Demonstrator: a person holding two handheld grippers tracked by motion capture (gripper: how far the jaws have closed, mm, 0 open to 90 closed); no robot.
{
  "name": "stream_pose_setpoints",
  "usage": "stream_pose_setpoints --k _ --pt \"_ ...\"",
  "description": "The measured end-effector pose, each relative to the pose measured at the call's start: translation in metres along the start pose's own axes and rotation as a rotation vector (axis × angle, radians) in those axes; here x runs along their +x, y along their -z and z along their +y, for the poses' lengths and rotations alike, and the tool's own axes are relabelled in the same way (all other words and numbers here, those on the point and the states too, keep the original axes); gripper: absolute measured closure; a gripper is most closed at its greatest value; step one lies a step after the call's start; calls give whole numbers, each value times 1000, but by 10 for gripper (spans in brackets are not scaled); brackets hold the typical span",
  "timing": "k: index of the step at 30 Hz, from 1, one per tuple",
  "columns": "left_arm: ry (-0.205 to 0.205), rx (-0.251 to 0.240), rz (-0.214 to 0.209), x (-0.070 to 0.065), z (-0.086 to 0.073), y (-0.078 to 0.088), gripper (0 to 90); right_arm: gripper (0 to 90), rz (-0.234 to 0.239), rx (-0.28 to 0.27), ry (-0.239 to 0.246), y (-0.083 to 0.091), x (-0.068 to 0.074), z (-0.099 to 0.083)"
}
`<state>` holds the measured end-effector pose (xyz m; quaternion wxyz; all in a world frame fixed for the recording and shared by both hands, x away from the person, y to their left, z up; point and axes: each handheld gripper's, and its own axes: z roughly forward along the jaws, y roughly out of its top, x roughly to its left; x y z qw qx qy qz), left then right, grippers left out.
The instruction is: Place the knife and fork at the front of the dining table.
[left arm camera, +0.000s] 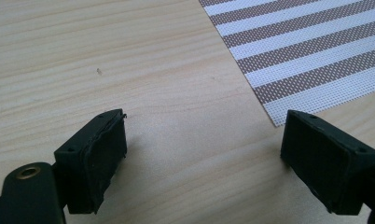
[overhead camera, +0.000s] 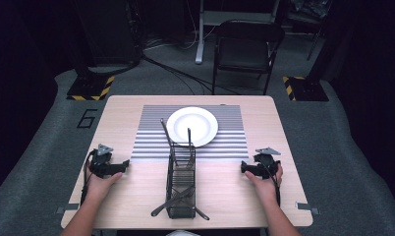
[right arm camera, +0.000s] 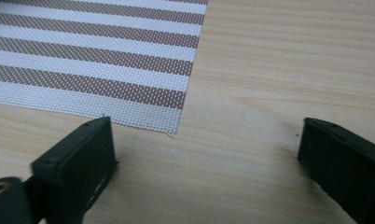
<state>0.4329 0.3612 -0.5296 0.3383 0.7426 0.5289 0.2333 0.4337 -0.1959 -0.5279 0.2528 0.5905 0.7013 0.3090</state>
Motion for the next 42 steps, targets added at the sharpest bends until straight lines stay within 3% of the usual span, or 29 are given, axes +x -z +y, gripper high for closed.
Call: stream_pose_setpoints --k 2,8,11,14,17,19,23,29,31,34,36,42 --pt "1 0 0 0 0 0 139 154 -5 -16 -7 3 1 -1" --pt "-2 4 -3 0 1 0 141 234 6 -8 -6 7 3 2" --pt "-2 2 -2 0 1 -1 141 300 33 -10 17 15 5 6" --pt "-2 2 -2 0 1 -1 141 365 94 -9 58 22 9 12" --pt "2 2 -1 0 1 -1 142 419 98 -22 104 26 15 16" --pt "2 2 -1 0 1 -1 142 446 124 6 111 30 17 20" --pt "2 2 -1 0 1 -1 142 475 125 -8 134 39 17 25" --pt "5 2 -1 0 1 -1 142 521 189 -13 130 48 17 36" --pt "5 2 -1 0 1 -1 143 543 197 -13 156 50 19 39" --pt "5 2 -1 0 1 -1 143 593 245 -14 174 57 24 46" --pt "5 2 -1 0 1 -1 143 624 299 -8 181 64 32 51" --pt "5 2 -1 0 1 -1 142 645 363 -28 225 74 54 63"
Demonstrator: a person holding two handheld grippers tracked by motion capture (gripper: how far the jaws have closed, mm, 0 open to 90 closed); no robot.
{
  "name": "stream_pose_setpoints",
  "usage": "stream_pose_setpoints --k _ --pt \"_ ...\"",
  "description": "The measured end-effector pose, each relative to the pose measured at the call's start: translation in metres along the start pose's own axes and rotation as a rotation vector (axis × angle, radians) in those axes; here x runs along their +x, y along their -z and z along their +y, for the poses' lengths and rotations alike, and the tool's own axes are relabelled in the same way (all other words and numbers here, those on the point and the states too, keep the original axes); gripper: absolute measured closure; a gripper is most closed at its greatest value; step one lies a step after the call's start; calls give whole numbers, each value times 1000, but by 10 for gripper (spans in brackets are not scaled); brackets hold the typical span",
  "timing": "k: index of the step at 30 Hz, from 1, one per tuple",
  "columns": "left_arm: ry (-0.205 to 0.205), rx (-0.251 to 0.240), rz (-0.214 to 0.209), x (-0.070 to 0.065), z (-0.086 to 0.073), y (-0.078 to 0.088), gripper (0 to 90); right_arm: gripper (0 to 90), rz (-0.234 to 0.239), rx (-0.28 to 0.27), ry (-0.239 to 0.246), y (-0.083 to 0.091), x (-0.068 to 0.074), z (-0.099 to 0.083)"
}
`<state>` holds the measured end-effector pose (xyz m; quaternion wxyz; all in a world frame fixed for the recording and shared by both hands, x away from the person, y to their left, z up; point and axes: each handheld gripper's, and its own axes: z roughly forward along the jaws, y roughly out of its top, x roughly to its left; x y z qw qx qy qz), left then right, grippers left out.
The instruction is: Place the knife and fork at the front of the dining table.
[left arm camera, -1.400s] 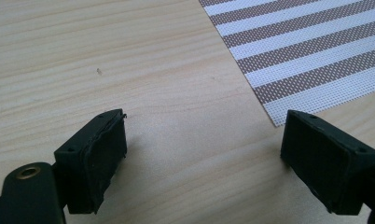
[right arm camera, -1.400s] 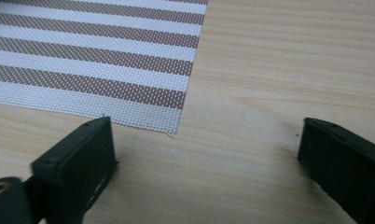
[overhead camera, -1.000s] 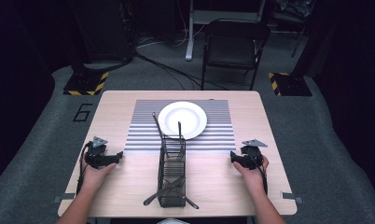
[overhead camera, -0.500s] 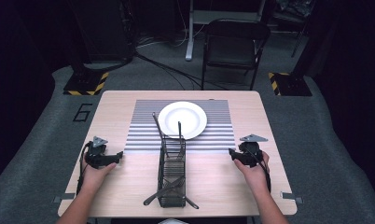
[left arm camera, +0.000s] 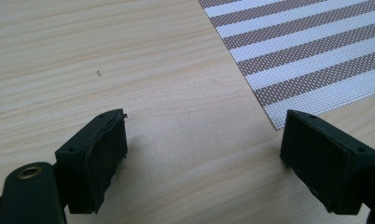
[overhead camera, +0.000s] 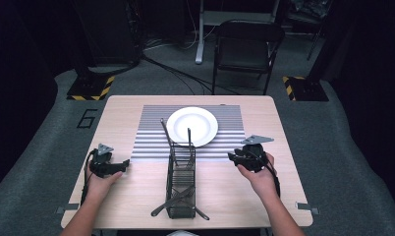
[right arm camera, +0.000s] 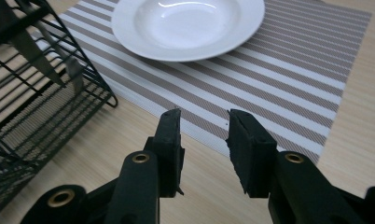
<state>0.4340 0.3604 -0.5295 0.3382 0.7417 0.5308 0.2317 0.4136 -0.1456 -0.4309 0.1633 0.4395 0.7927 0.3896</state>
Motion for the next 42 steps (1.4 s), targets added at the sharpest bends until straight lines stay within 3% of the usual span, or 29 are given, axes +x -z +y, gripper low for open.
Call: stream_pose_setpoints --k 16,27,42 --pt "1 2 5 0 1 -1 142 641 125 8 94 -16 41 39" --pt "0 8 3 0 1 0 143 643 163 6 165 -21 65 60" --pt "1 7 6 0 1 -1 143 644 200 -3 196 -33 86 82"
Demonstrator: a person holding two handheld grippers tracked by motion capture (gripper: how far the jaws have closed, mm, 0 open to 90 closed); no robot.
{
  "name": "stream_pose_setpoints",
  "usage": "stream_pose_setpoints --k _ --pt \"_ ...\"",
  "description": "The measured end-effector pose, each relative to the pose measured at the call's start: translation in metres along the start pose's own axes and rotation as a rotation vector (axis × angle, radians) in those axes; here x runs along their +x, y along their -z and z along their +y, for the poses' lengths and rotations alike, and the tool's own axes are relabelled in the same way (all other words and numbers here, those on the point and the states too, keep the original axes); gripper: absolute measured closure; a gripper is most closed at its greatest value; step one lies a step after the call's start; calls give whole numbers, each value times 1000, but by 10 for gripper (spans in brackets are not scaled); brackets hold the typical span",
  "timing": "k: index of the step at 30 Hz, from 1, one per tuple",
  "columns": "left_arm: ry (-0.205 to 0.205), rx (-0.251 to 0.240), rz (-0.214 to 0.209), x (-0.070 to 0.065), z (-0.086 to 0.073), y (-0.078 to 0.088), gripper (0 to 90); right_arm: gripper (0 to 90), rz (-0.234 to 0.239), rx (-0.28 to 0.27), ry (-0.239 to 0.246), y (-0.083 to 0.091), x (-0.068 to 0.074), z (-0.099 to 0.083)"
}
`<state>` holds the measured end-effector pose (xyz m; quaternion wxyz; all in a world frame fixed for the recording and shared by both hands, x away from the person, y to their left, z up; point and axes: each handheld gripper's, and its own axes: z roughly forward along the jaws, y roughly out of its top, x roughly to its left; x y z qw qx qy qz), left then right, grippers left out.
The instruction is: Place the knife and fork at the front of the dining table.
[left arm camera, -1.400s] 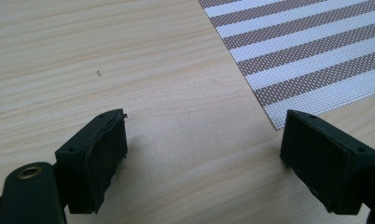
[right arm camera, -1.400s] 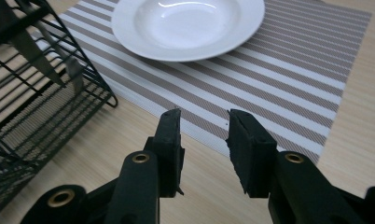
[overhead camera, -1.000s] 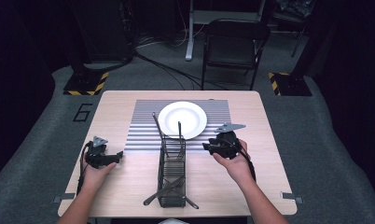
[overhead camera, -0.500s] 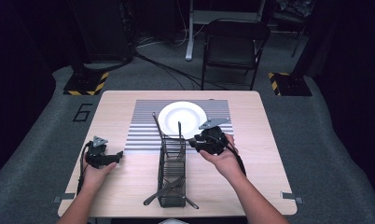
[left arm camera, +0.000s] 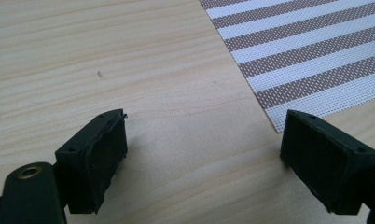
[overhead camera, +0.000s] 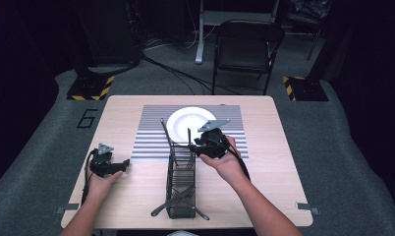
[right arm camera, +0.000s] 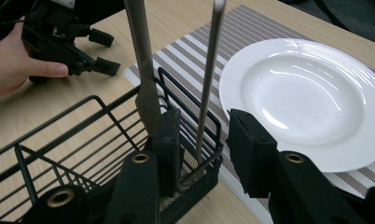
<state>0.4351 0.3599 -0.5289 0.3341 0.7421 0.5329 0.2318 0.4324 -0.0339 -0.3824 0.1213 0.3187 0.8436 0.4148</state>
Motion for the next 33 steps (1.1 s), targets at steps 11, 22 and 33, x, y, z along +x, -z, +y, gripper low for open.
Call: stream_pose_setpoints --k 11,22,33 --pt "4 -9 2 0 0 -1 143 664 4 6 19 -14 2 14" --pt "3 -2 3 -1 1 -1 143 845 -29 4 59 -15 4 16" --pt "7 -9 8 -1 0 -1 143 852 -10 -21 77 -10 13 10"
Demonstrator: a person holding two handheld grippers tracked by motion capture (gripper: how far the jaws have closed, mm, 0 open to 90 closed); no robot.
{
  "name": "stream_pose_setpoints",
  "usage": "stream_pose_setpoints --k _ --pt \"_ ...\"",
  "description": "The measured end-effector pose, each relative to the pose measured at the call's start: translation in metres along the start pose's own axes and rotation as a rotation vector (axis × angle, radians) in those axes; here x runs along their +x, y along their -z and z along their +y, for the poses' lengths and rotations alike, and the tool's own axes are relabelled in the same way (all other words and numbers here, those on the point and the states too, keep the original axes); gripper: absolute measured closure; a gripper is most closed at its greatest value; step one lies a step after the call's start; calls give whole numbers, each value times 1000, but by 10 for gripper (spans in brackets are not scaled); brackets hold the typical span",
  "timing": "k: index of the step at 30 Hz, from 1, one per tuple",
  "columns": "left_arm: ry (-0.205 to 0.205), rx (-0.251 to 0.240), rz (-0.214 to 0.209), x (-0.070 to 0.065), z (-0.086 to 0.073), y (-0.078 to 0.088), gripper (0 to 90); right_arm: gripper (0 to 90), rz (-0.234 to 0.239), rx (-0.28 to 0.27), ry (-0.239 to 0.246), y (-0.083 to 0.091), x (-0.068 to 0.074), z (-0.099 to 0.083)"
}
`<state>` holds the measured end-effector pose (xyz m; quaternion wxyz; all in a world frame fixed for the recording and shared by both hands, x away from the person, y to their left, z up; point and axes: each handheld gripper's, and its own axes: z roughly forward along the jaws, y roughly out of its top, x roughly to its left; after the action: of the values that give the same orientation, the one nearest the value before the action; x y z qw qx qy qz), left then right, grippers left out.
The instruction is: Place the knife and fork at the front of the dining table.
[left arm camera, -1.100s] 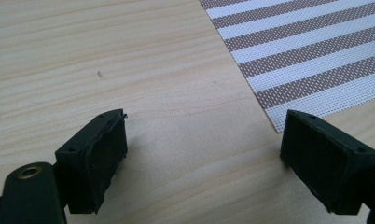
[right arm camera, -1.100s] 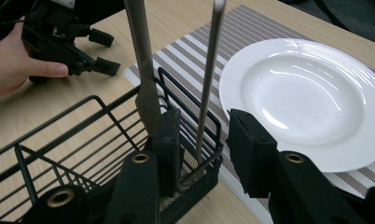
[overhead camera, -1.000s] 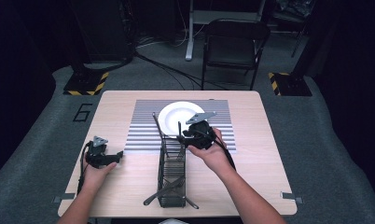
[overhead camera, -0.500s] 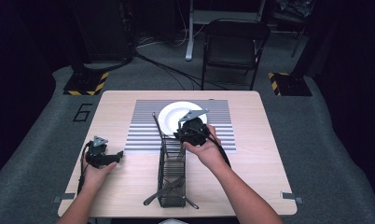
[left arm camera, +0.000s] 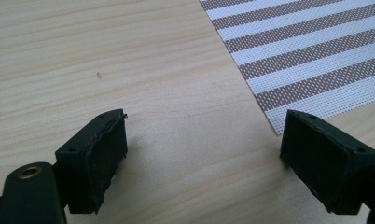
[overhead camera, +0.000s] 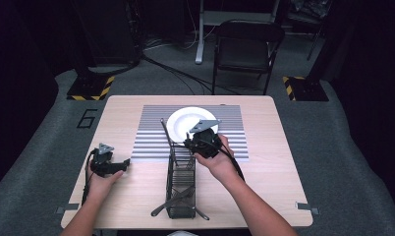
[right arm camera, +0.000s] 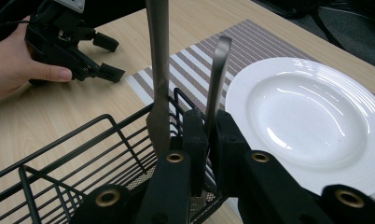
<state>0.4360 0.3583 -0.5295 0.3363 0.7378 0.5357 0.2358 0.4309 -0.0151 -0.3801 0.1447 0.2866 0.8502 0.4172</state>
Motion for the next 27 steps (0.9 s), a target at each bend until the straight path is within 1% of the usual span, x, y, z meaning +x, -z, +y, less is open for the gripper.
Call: stream_pose_setpoints --k 3,5,6,8,9,10,11,12,18,19,20,27 --pt "1 0 0 0 0 0 143 848 4 3 -4 -1 2 -2" --pt "2 1 0 0 0 0 143 841 8 15 -8 -3 3 -5" --pt "2 0 0 0 0 0 143 840 11 22 -2 -5 3 -7" --pt "2 1 0 0 0 0 143 839 14 39 -9 -9 4 -11" --pt "3 0 0 0 0 0 143 839 16 43 0 -11 3 -12" --pt "1 1 0 0 0 0 143 840 16 48 -9 -13 4 -14" --pt "1 2 -1 0 0 0 143 842 16 48 -1 -14 3 -15" --pt "1 2 -1 0 0 0 143 843 18 53 -9 -15 4 -15" --pt "0 1 0 0 0 0 143 845 4 75 24 -19 6 -16" --pt "0 1 0 0 0 0 143 847 0 85 21 -20 8 -16" --pt "-3 2 1 0 0 0 143 847 -4 89 34 -21 8 -16" --pt "-2 1 0 0 0 0 143 851 -17 108 37 -26 10 -17"
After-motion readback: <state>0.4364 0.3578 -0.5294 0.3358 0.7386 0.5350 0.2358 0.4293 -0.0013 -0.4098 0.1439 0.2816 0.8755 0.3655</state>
